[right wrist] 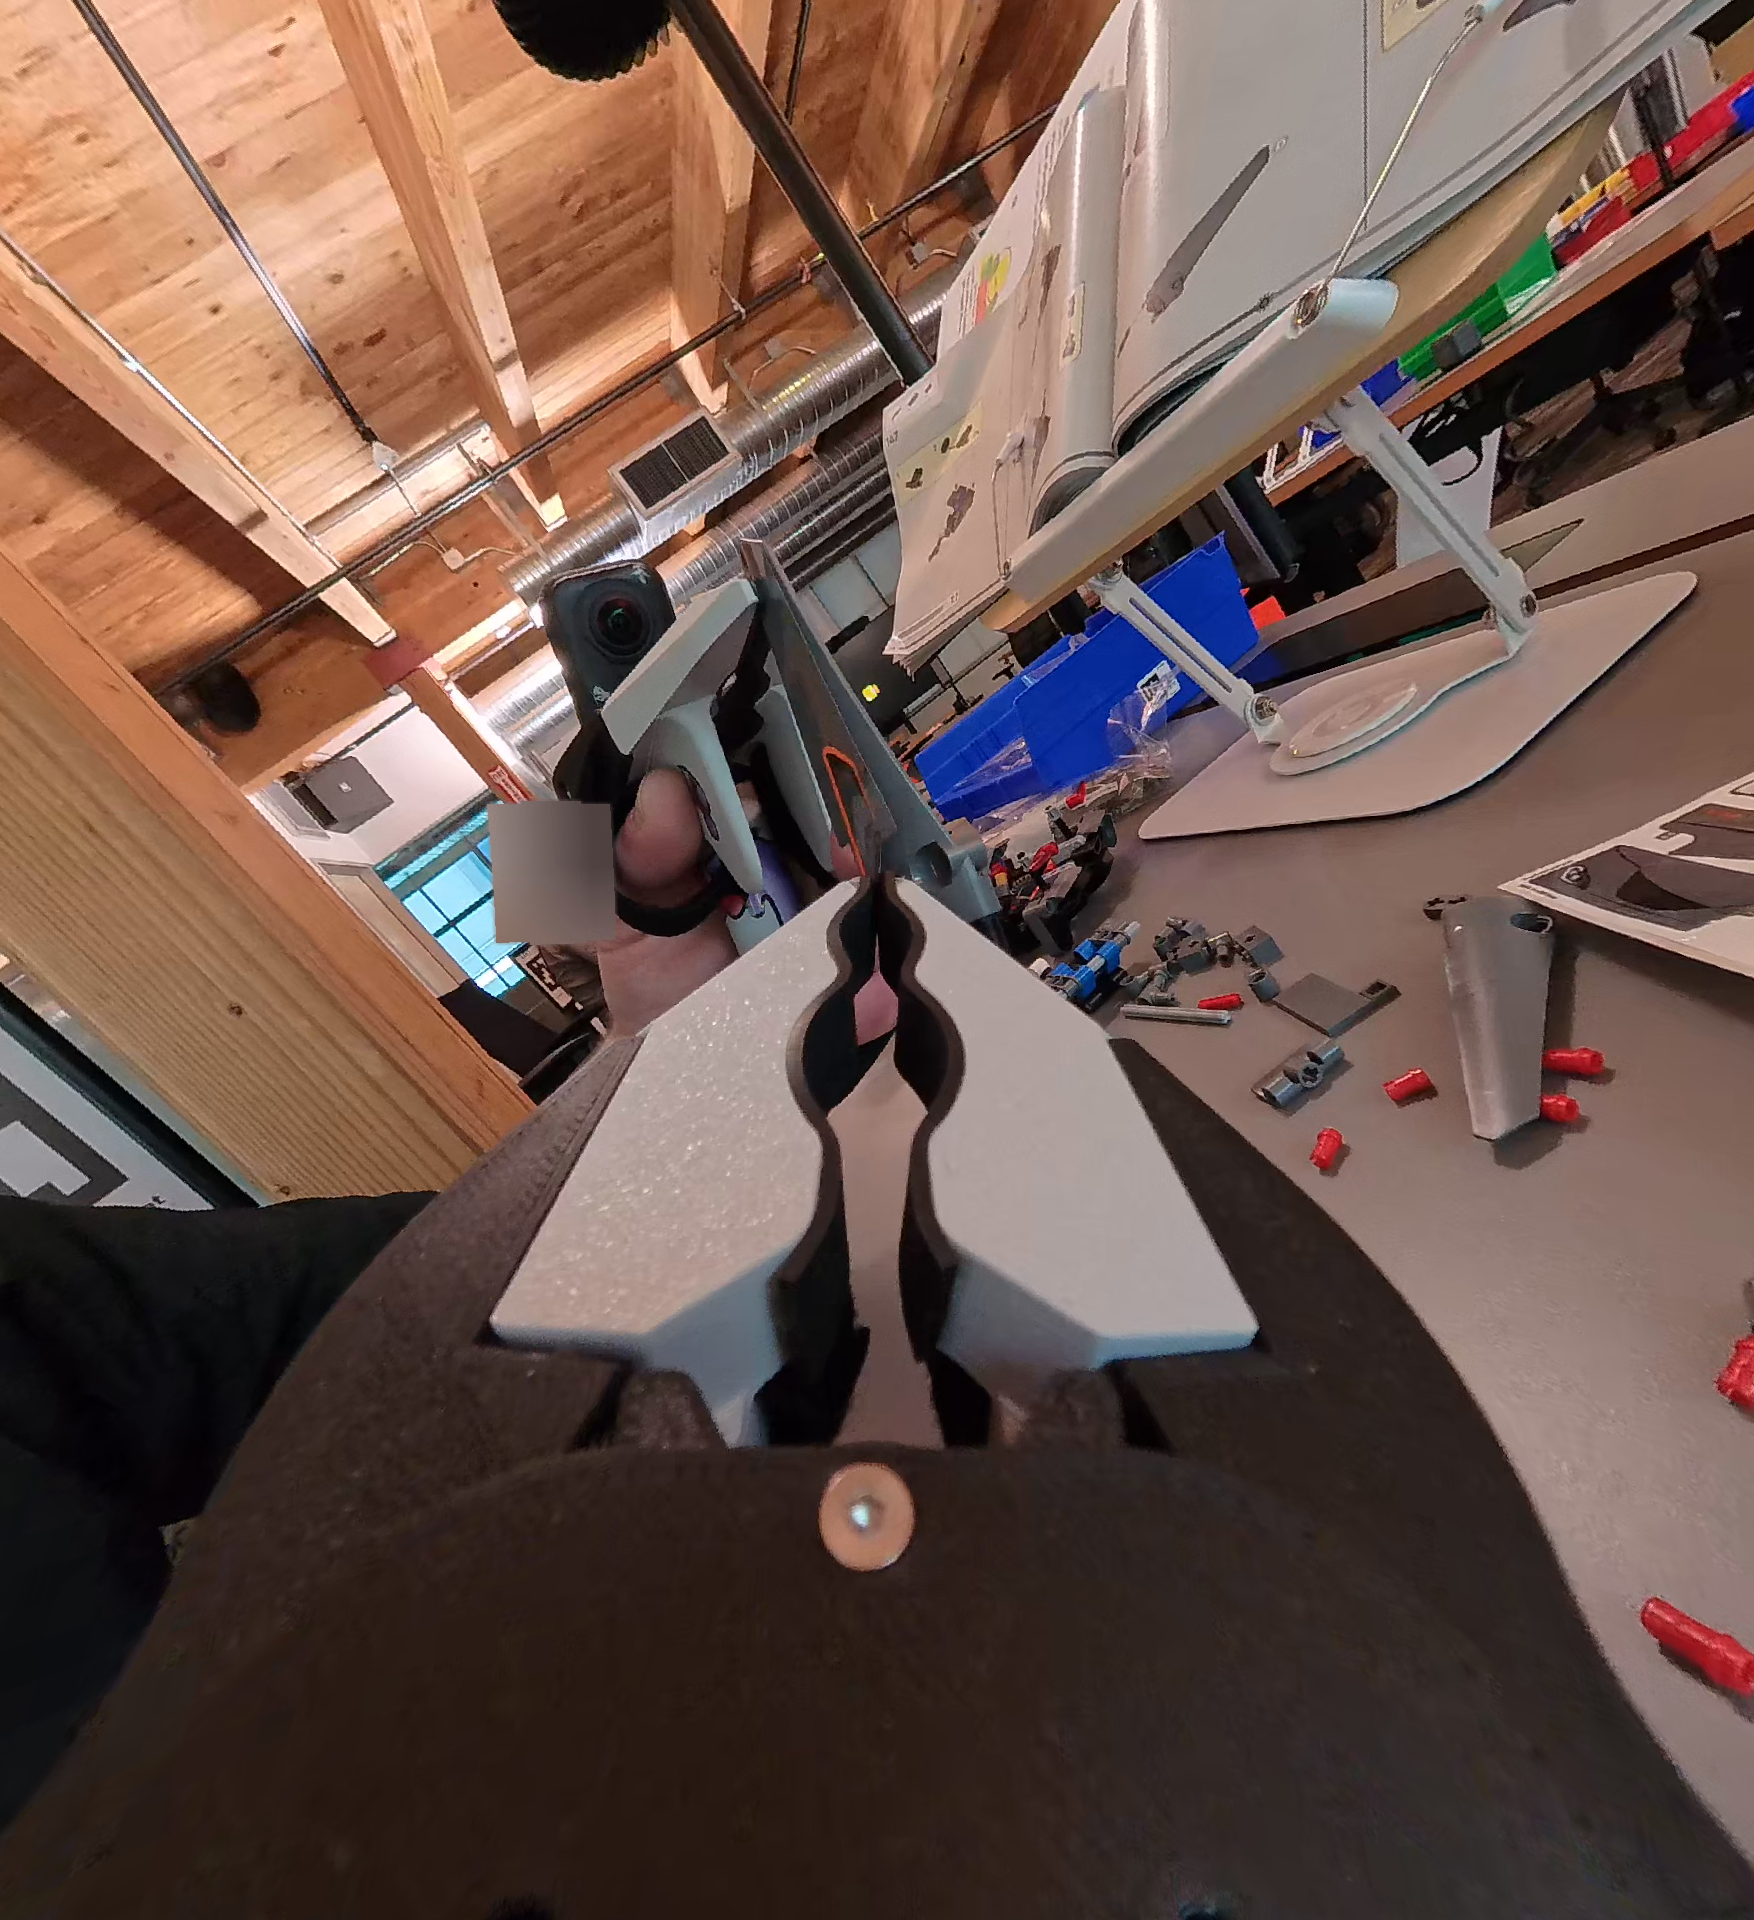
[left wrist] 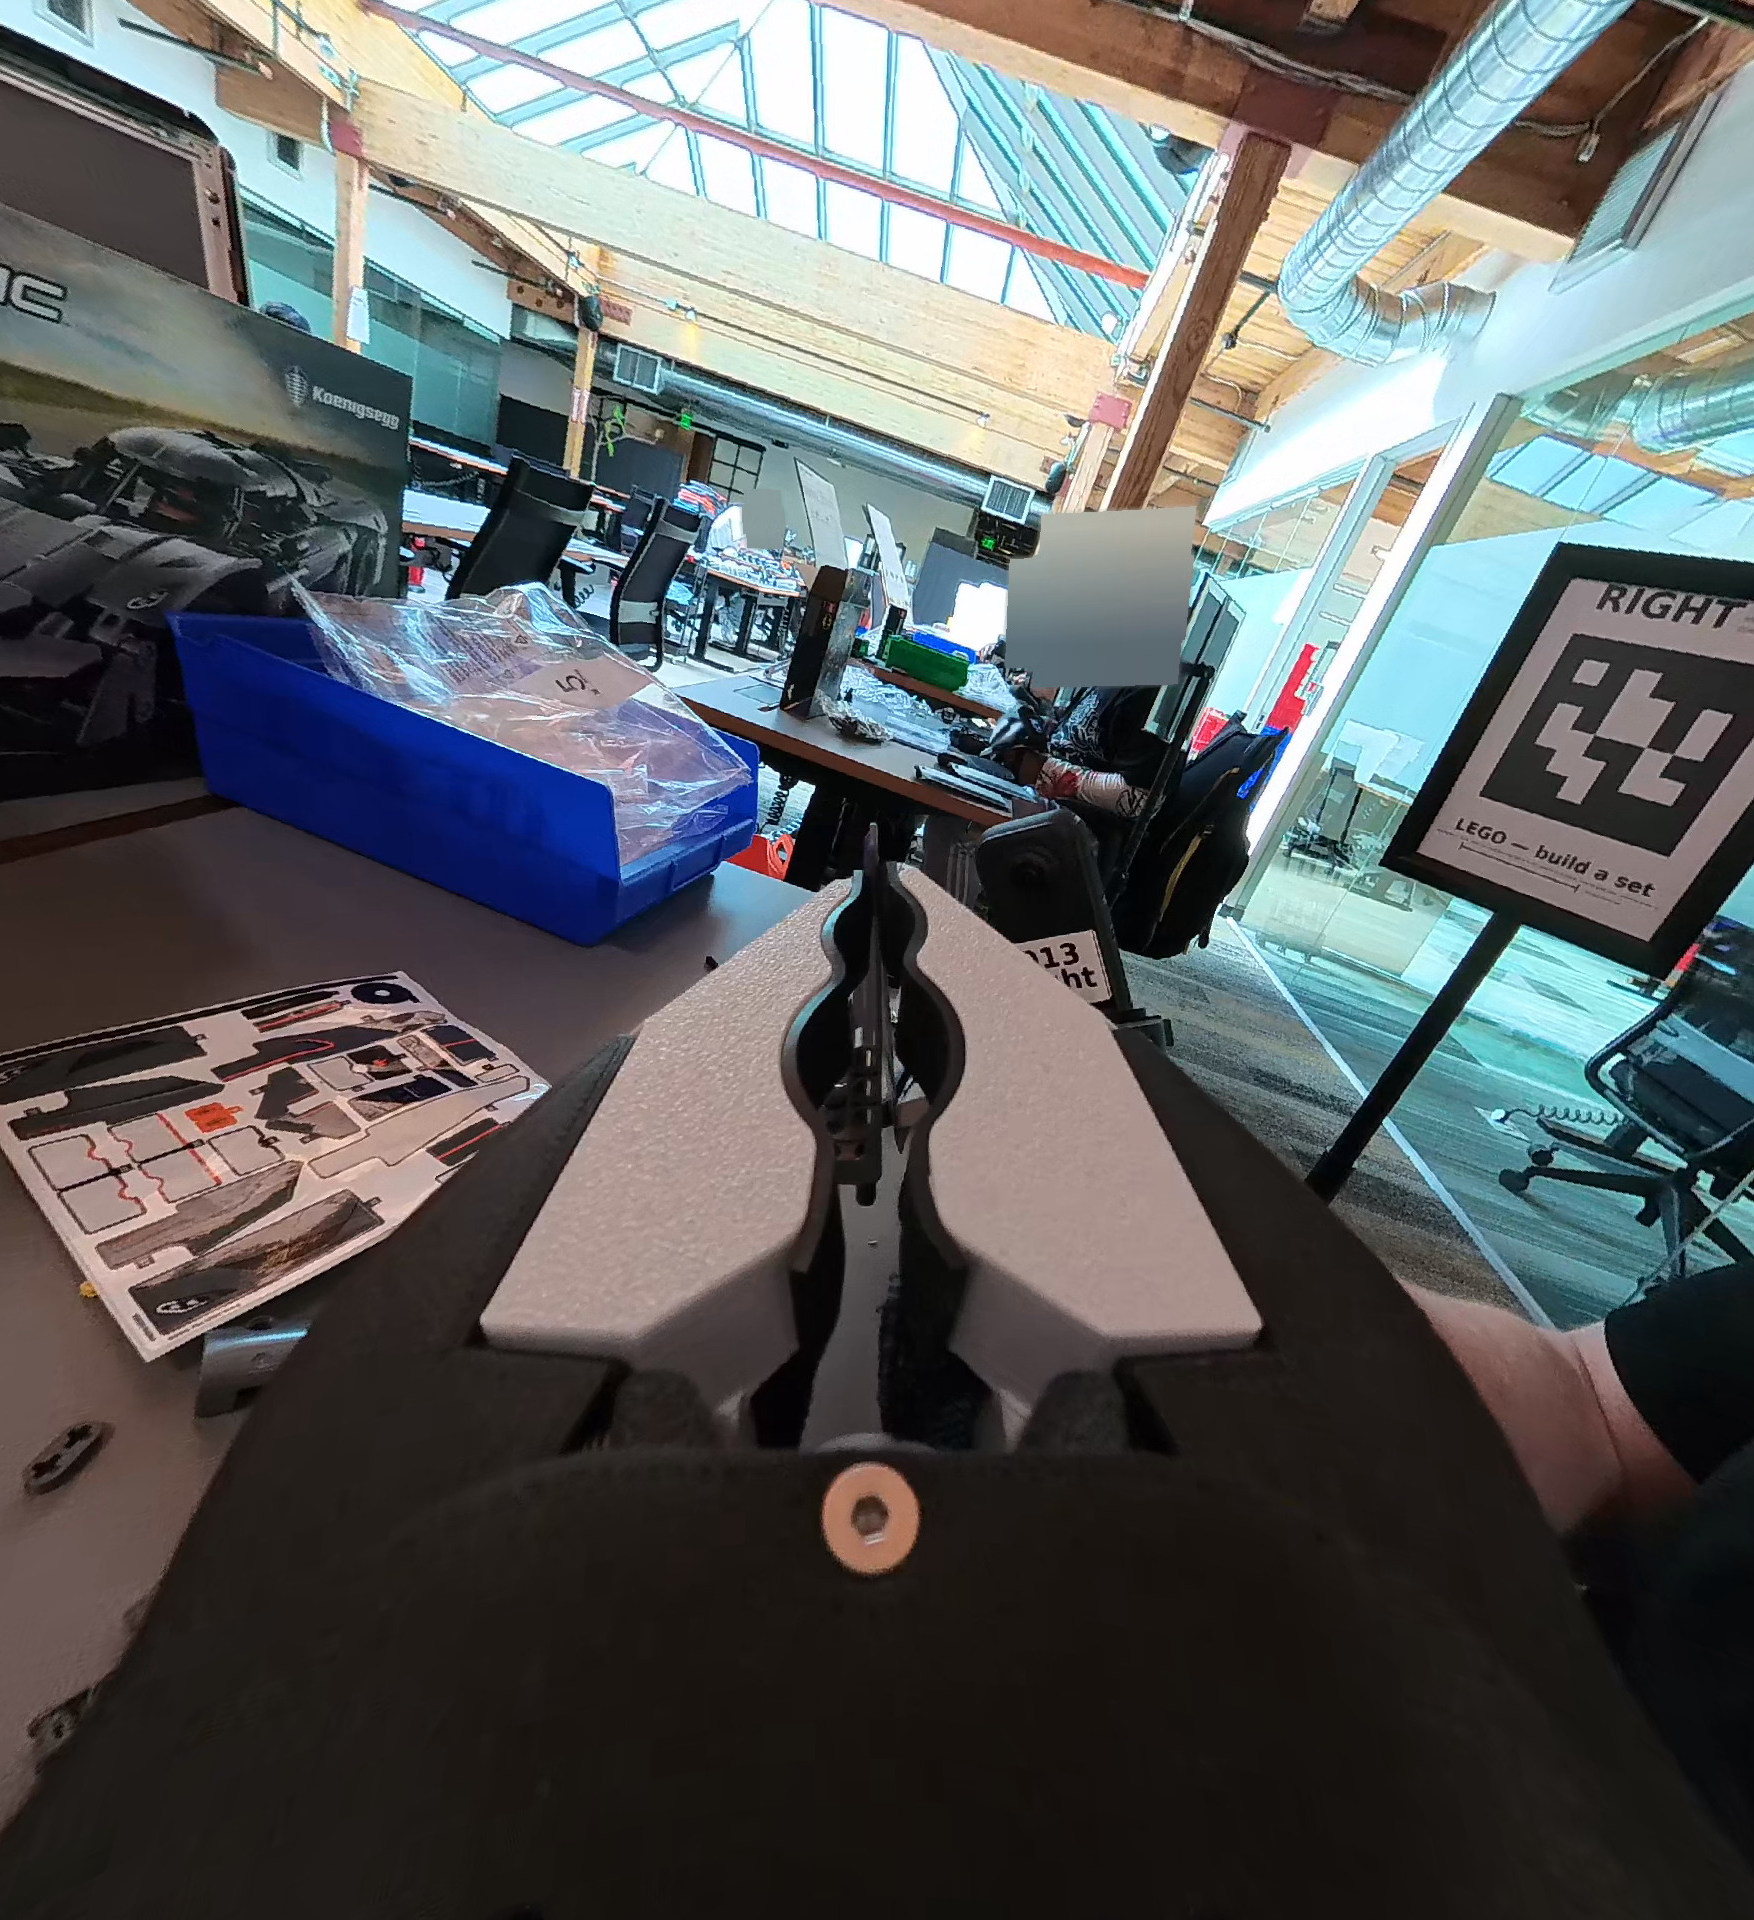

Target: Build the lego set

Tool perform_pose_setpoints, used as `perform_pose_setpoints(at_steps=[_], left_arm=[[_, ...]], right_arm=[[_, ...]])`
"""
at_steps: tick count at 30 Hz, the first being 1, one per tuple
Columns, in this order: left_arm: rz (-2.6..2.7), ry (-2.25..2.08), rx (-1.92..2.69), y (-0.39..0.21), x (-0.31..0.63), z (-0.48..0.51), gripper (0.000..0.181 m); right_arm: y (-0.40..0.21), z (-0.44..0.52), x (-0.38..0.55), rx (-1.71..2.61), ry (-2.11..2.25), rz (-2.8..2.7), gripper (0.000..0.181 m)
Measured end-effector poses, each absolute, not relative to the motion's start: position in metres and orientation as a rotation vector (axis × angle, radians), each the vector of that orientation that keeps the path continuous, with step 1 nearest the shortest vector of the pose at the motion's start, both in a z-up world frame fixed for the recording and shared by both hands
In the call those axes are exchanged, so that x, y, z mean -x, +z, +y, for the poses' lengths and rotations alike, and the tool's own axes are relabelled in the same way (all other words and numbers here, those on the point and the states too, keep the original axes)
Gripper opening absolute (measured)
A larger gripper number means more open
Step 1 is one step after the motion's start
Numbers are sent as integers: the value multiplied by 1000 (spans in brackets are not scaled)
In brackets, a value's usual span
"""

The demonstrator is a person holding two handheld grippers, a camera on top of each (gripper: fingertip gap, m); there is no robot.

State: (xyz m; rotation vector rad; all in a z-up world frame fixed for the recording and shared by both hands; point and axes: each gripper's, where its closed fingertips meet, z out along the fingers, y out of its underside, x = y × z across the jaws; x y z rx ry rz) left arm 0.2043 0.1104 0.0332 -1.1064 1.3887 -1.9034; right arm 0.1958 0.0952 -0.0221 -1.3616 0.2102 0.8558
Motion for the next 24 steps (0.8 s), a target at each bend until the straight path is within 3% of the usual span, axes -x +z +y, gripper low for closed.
perform_pose_setpoints(at_steps=[24], left_arm=[[1376, -1870, 1068, 36, -203, 105, 0]], right_arm=[[-24, 105, -195, 1371, 807, 223, 0]])
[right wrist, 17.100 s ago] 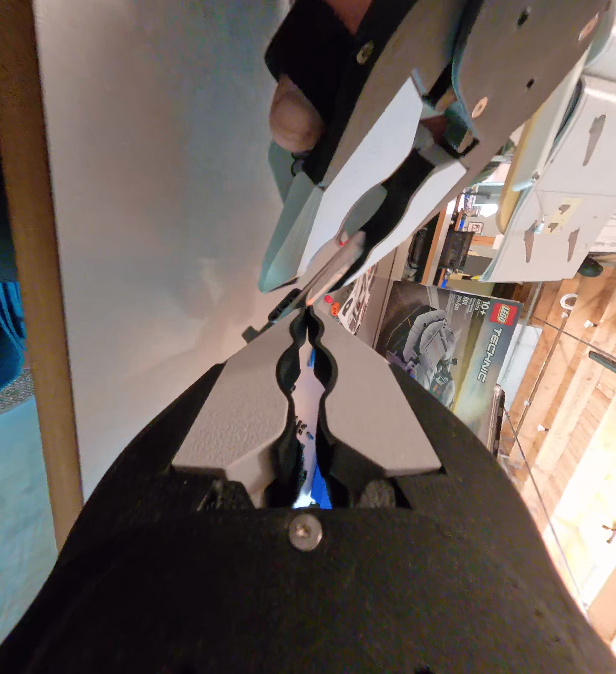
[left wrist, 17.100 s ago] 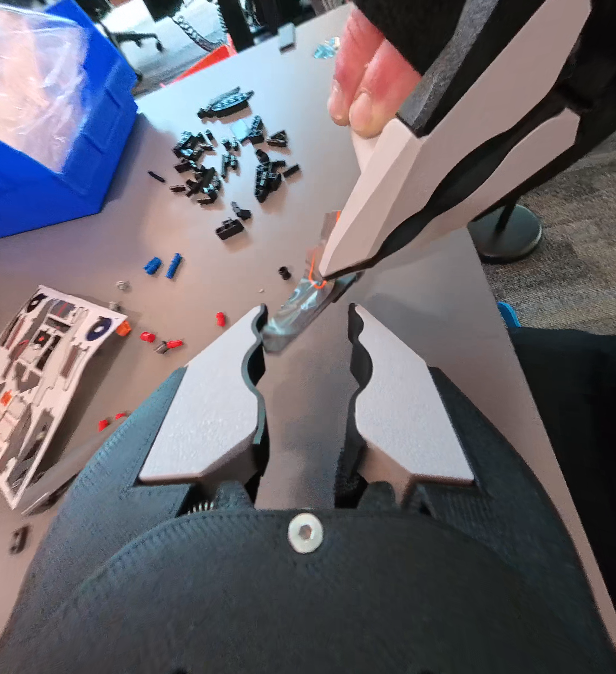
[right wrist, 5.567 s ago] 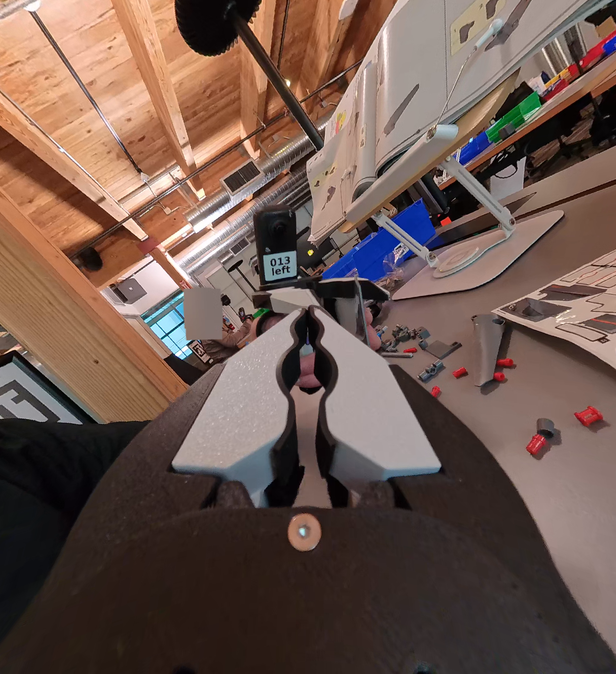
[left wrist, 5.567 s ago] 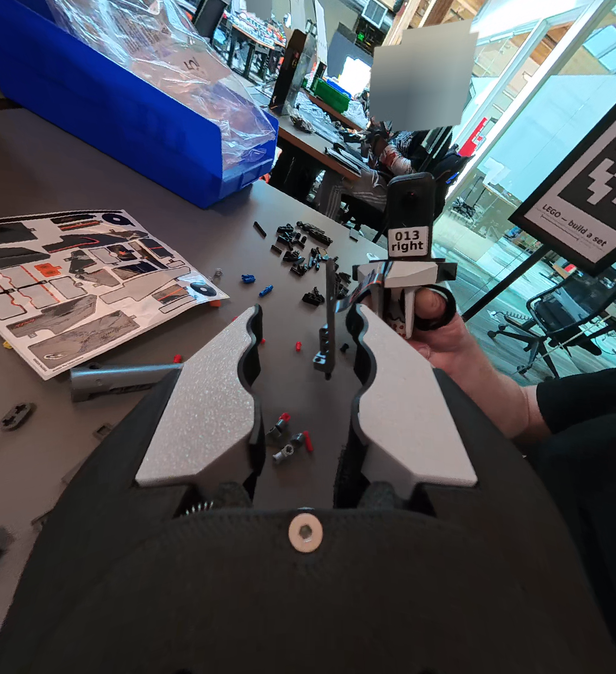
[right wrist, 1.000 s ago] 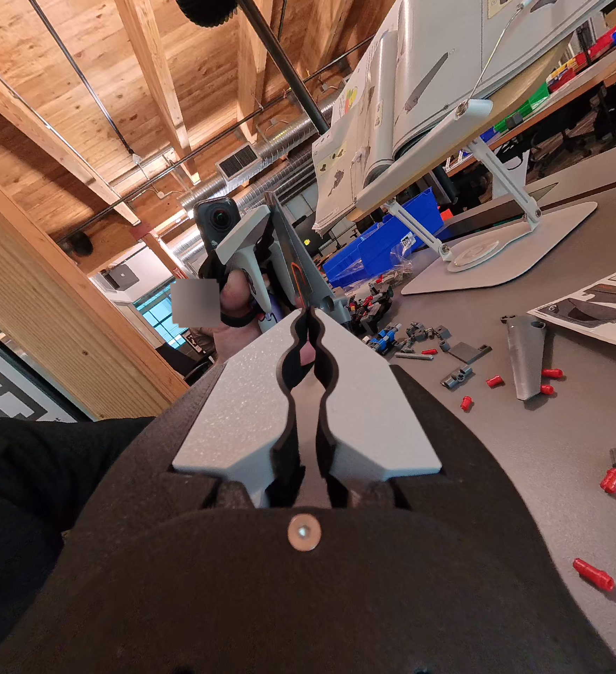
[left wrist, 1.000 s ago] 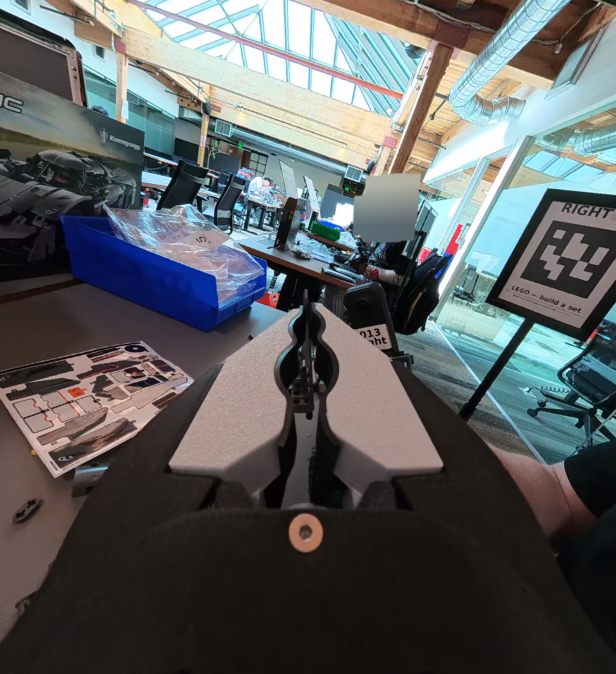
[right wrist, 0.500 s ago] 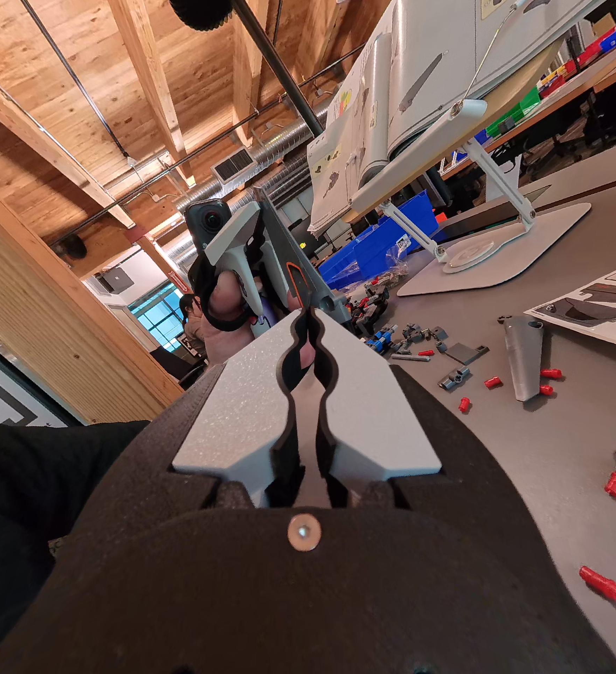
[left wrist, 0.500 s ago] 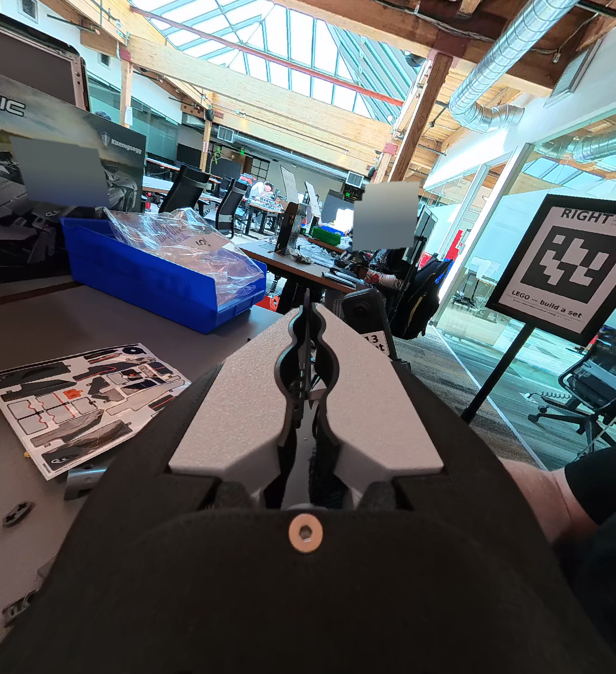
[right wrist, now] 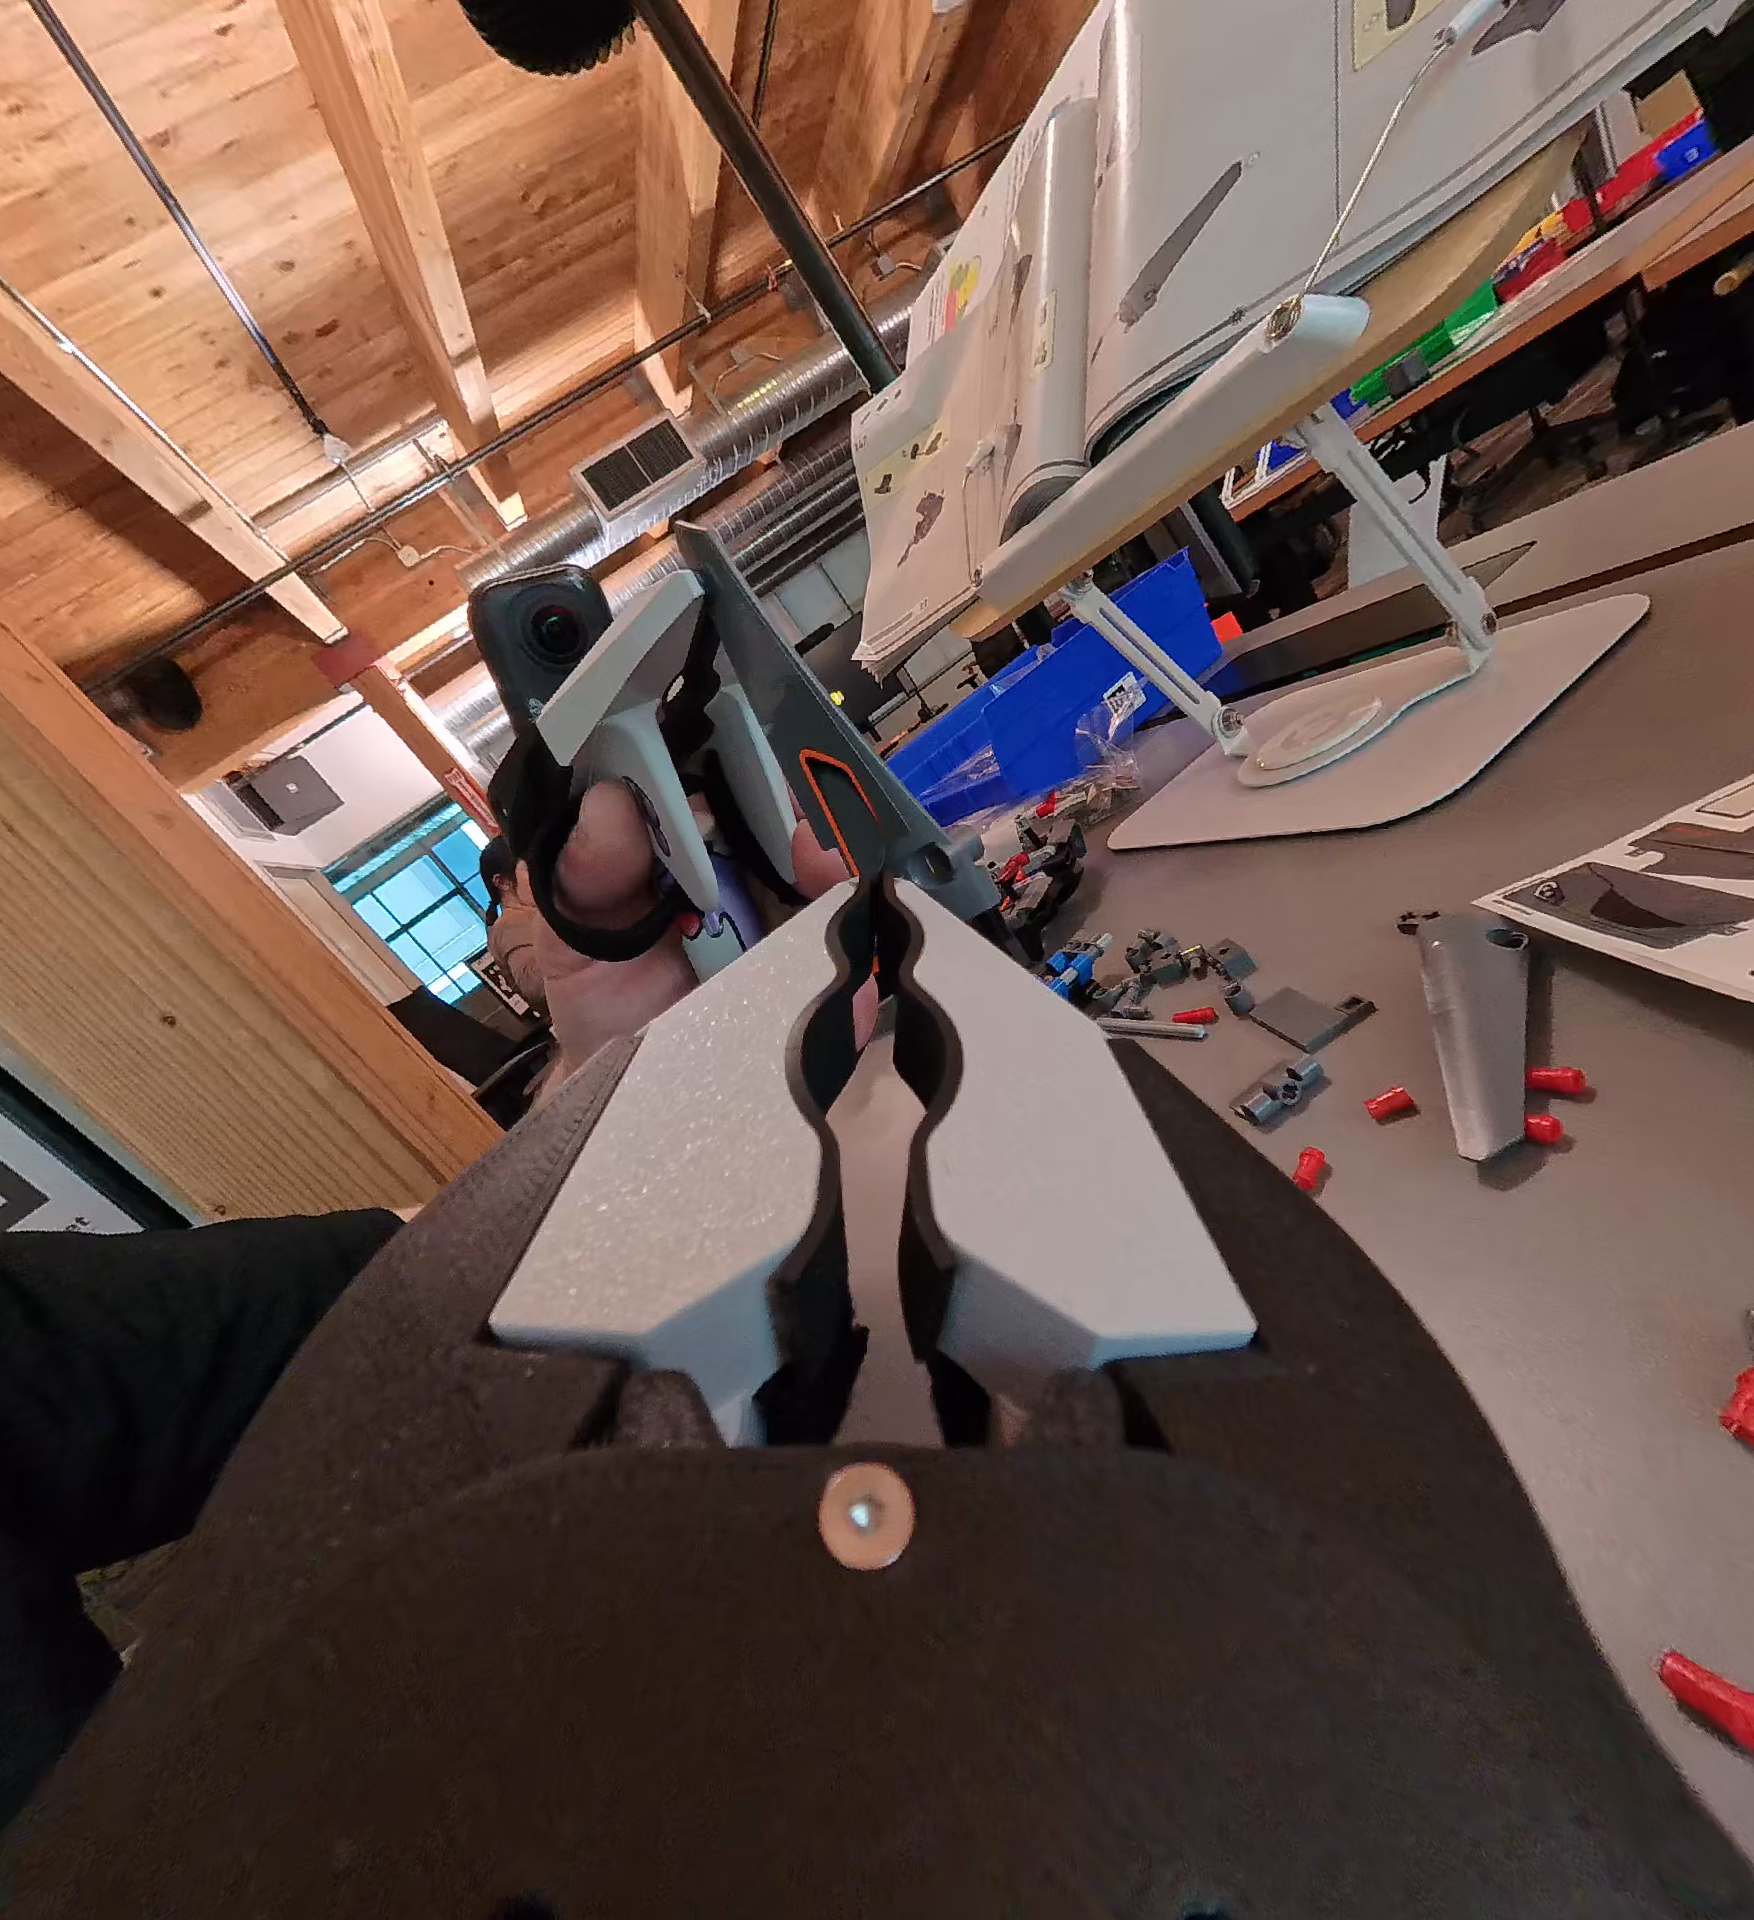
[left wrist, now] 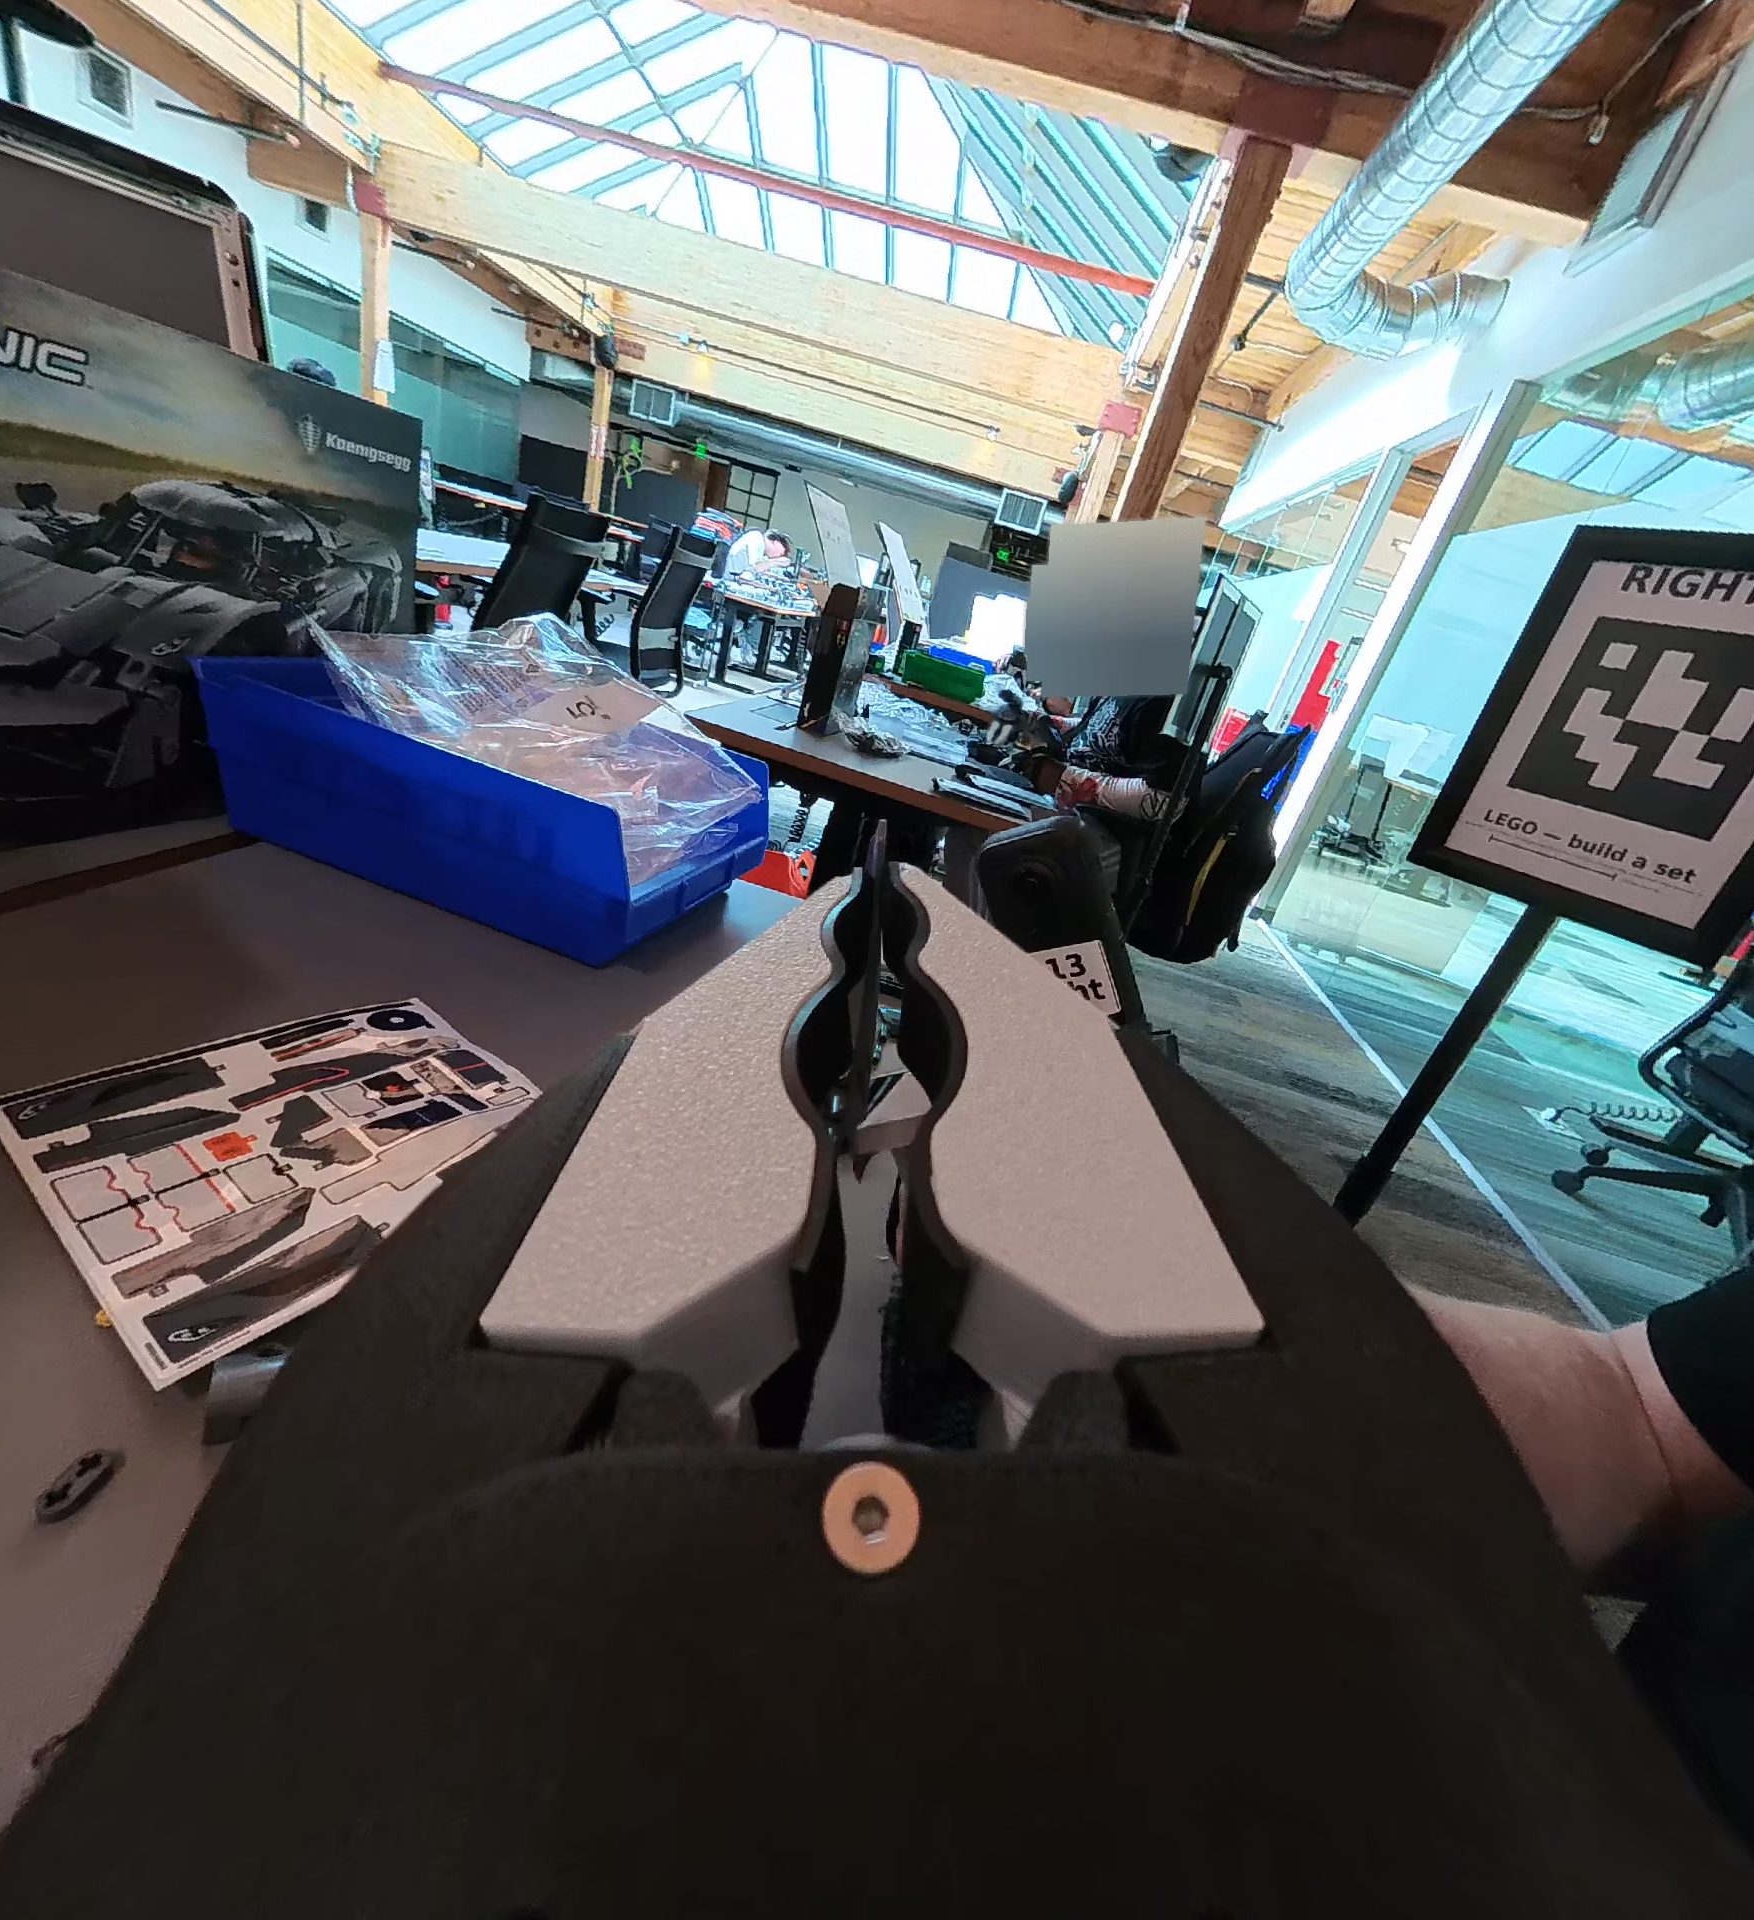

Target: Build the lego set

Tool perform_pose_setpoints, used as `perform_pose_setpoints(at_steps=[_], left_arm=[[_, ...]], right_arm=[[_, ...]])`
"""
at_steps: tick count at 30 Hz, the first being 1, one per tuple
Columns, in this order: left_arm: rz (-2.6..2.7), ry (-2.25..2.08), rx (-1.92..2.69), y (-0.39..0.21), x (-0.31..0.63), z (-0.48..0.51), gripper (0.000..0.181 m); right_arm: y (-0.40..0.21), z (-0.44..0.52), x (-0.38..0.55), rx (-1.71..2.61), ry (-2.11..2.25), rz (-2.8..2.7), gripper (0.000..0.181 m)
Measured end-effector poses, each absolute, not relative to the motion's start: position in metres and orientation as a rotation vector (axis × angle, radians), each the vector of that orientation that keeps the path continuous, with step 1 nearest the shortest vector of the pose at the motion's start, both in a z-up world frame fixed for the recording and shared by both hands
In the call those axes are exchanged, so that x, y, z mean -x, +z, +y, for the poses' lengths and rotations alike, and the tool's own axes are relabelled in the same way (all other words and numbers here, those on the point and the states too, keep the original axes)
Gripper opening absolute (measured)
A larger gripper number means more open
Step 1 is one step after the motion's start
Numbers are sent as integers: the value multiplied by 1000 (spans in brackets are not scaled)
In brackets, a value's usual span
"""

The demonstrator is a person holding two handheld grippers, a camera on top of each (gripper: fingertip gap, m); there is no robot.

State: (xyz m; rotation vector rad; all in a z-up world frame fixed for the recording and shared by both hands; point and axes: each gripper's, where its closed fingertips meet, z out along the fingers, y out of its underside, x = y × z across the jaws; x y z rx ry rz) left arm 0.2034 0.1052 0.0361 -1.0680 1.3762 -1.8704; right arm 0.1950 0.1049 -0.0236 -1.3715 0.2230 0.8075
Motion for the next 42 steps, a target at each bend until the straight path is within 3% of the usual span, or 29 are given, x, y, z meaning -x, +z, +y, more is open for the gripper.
perform_pose_setpoints(at_steps=[42], left_arm=[[1491, -1576, 873, 29, -203, 78, 0]], right_arm=[[-22, 114, -202, 1356, 749, 311, 0]])
